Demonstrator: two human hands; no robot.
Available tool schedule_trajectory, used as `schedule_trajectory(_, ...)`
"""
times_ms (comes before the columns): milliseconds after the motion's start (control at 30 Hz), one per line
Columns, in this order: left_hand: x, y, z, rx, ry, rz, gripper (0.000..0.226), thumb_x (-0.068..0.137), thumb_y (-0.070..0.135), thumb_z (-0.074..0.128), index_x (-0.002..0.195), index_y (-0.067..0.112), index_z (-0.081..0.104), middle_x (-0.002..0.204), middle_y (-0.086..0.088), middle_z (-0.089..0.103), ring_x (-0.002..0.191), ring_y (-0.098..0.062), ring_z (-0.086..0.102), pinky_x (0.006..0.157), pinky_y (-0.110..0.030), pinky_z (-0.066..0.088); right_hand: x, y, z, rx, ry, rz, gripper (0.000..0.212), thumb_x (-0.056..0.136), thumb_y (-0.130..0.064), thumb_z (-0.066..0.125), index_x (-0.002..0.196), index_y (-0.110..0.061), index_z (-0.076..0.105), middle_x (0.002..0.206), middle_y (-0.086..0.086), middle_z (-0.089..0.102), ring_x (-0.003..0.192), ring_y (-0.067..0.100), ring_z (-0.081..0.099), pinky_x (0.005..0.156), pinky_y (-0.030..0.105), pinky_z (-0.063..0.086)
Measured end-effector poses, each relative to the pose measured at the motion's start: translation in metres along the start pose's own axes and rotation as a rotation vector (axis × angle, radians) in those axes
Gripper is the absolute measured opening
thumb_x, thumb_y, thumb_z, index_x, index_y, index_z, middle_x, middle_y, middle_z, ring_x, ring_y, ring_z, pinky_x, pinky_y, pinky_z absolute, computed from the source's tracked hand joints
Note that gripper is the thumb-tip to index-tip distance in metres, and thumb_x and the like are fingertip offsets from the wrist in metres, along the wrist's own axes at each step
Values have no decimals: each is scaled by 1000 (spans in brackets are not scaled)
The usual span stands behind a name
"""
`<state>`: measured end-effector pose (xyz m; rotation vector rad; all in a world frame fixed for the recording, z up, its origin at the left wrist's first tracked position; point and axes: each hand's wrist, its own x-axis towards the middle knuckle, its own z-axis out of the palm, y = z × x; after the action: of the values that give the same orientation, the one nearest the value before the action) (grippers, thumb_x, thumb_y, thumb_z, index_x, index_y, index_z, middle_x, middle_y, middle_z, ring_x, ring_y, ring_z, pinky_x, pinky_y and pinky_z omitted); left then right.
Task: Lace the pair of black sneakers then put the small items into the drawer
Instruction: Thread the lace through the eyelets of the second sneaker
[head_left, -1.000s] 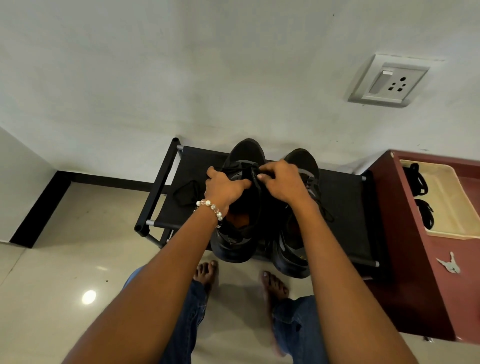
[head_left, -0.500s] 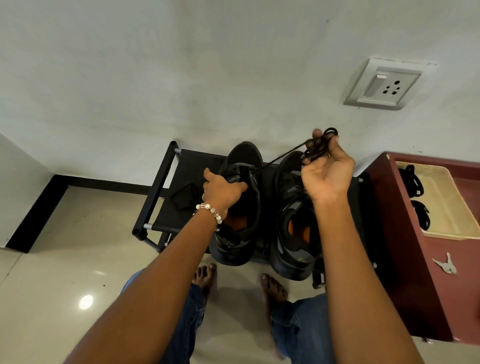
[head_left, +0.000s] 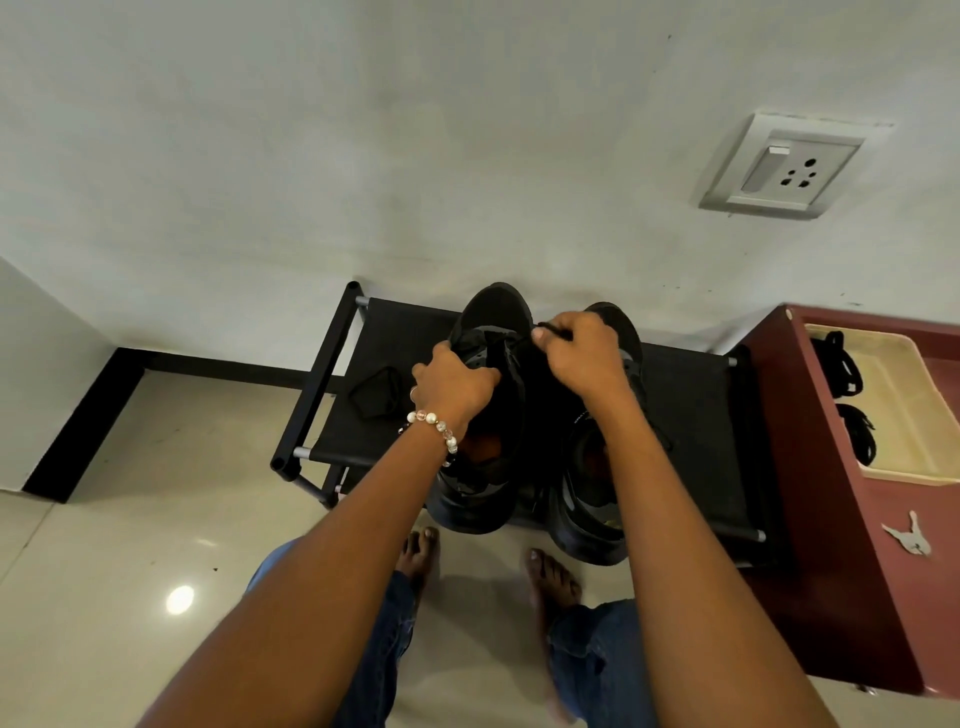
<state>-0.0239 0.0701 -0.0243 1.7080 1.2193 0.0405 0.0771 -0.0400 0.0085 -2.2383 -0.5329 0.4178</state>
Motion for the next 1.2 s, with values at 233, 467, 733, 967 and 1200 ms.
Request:
schedule_trajectory(233,-3,4,4,17,24,-28,77,80,35,71,146,23,33,141,-15,36,123,-41,44,101,-53,43,0,7,-8,33,-6,101,31,97,-25,55,92,4,63,80,9,60,76,23,56,72,35,45)
schedule_trajectory(467,-5,6,0,-11,-3,-31,79,80,34,72,147,22,33,142,-15,35,123,-39,45,102,-49,44,1,9,-9,-538,80,-74,46,90,-33,68,131,-16,57,138,14,43,129,35,35,105,44,38)
schedule_trajectory(733,-7,5,-5,-133,-30,-25,81,71,32,75,143,22,39,134,-11,47,112,-33,54,93,-46,52,0,0,19,-261,-45,-49,16,94,-21,64,95,-6,71,89,12,68,83,25,63,71,29,46)
schedule_trajectory(967,0,1,-1,-198,-32,-20,84,49,45,70,129,23,55,121,-8,58,101,-32,60,85,-45,56,-3,0,17,91,-12,156,18,91,-9,58,88,9,65,81,13,67,68,14,59,64,25,45)
schedule_trajectory(1200,-13,10,-16,-299,-129,-21,57,78,18,78,129,10,54,107,-7,63,98,-30,64,89,-44,55,-7,-3,8,150,-60,150,7,92,-9,63,95,-8,69,89,2,66,88,17,64,84,29,51)
